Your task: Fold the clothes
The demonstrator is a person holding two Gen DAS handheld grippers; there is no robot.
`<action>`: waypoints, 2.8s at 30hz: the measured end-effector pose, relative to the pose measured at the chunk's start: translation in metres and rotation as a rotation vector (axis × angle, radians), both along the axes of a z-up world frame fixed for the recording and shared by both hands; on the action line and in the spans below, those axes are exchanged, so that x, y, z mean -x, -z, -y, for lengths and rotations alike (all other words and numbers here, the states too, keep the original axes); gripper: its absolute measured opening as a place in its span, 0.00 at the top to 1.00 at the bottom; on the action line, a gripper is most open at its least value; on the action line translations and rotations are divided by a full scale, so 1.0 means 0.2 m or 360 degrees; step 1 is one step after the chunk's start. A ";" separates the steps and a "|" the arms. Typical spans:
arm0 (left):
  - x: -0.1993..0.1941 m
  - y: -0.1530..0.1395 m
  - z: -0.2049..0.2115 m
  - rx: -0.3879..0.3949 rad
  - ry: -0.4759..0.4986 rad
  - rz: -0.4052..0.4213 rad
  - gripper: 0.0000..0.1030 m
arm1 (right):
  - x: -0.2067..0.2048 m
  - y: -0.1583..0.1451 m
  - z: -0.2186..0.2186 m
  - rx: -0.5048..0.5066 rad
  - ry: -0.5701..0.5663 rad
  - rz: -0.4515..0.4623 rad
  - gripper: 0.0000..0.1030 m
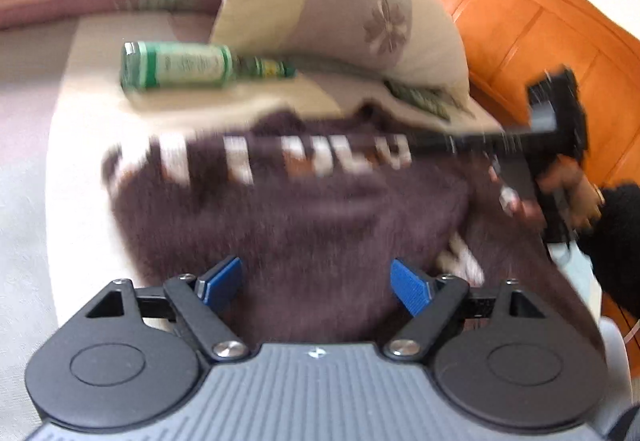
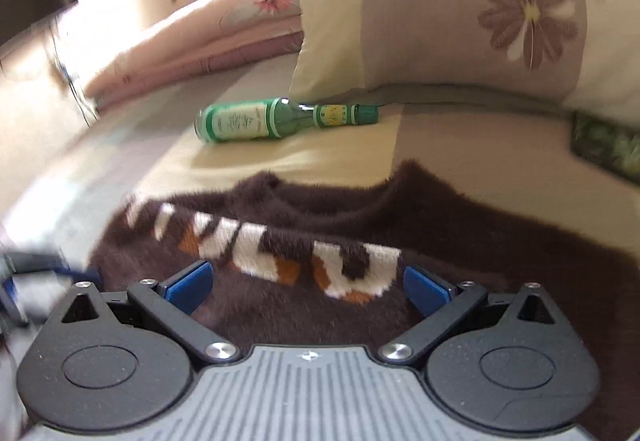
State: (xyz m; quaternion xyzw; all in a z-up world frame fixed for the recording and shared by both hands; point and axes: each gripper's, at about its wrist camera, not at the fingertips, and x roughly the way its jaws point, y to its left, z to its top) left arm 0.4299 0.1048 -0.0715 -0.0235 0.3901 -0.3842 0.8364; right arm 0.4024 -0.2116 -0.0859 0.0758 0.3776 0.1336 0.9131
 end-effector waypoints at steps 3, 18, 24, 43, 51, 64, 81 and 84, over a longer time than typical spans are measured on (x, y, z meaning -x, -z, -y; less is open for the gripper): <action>-0.09 -0.04 0.06 -0.0002 -0.0080 0.0027 0.20 | 0.04 0.00 -0.16 0.0154 -0.0113 0.0080 0.00; -0.22 0.06 0.11 -0.0113 -0.0184 0.0041 0.21 | 0.18 0.04 -0.10 0.0343 -0.0216 0.0104 0.00; -0.22 0.07 0.10 -0.0134 -0.0163 0.0058 0.21 | -0.08 0.06 -0.33 0.0326 -0.0325 0.0129 0.00; -0.15 -0.05 0.04 -0.0053 -0.0150 -0.0036 0.18 | -0.07 -0.02 -0.15 -0.0515 -0.0416 -0.0149 0.00; -0.20 0.02 -0.10 0.0123 -0.0193 -0.0364 0.15 | -0.23 0.20 -0.19 -0.0923 -0.0361 -0.0448 0.00; -0.03 -0.05 0.12 -0.0041 0.0042 -0.0148 0.15 | -0.01 0.06 0.18 -0.0781 -0.0051 -0.0315 0.00; -0.29 0.02 0.11 -0.0188 -0.0215 0.0013 0.15 | 0.16 0.12 0.10 -0.0049 -0.0121 -0.0095 0.00; -0.36 0.09 0.05 -0.0074 -0.0284 -0.0027 0.15 | 0.17 0.15 0.13 -0.0059 -0.0132 -0.0085 0.00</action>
